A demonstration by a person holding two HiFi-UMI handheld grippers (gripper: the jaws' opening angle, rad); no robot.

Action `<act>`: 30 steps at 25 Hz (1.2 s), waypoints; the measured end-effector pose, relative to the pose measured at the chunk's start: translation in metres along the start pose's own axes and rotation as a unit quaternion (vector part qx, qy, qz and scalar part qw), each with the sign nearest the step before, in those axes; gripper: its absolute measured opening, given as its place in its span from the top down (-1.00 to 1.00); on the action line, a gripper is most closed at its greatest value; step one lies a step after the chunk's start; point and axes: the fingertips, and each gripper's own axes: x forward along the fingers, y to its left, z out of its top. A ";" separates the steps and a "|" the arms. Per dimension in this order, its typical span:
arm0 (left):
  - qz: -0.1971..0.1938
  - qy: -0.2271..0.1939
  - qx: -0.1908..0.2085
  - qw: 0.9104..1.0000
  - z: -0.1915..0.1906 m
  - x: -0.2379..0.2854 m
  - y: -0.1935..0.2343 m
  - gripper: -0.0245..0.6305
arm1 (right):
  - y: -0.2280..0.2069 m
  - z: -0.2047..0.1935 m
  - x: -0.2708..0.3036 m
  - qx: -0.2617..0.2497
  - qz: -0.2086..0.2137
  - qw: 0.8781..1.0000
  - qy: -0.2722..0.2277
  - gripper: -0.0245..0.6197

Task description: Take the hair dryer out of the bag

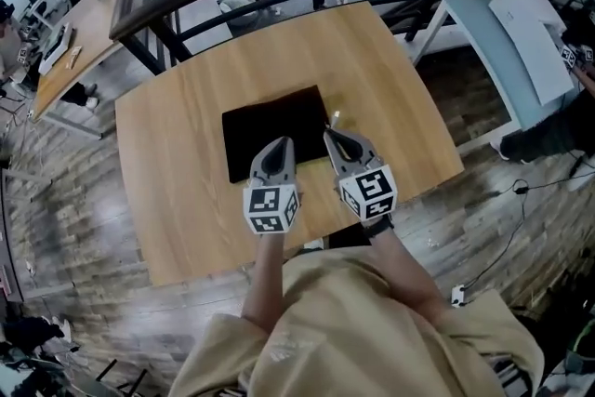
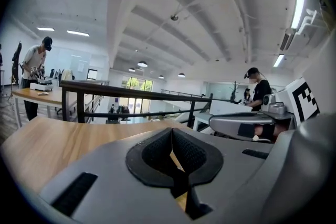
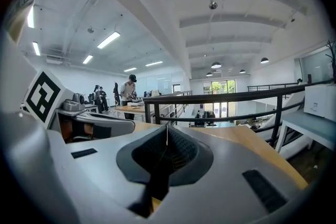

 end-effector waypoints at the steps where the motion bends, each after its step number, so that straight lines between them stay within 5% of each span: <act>1: 0.003 0.010 0.003 1.000 -0.005 0.012 0.005 0.89 | -0.008 -0.005 0.008 0.004 0.002 1.000 0.004 0.88; 11: 0.020 0.126 0.039 0.991 -0.077 0.098 0.050 0.86 | -0.052 -0.074 0.067 0.055 0.032 0.995 0.073 0.88; 17: -0.010 0.187 0.085 0.979 -0.122 0.135 0.048 0.31 | -0.052 -0.097 0.094 0.071 0.054 0.992 0.095 0.88; 21: -0.015 0.252 0.124 0.960 -0.154 0.147 0.051 0.13 | -0.059 -0.106 0.099 0.064 0.023 0.991 0.116 0.88; 25: 0.007 0.276 0.155 0.949 -0.165 0.152 0.062 0.15 | -0.064 -0.111 0.100 0.070 0.004 0.989 0.128 0.88; 30: 0.018 0.273 0.126 0.954 -0.169 0.149 0.066 0.27 | -0.068 -0.117 0.095 0.071 -0.007 0.988 0.137 0.88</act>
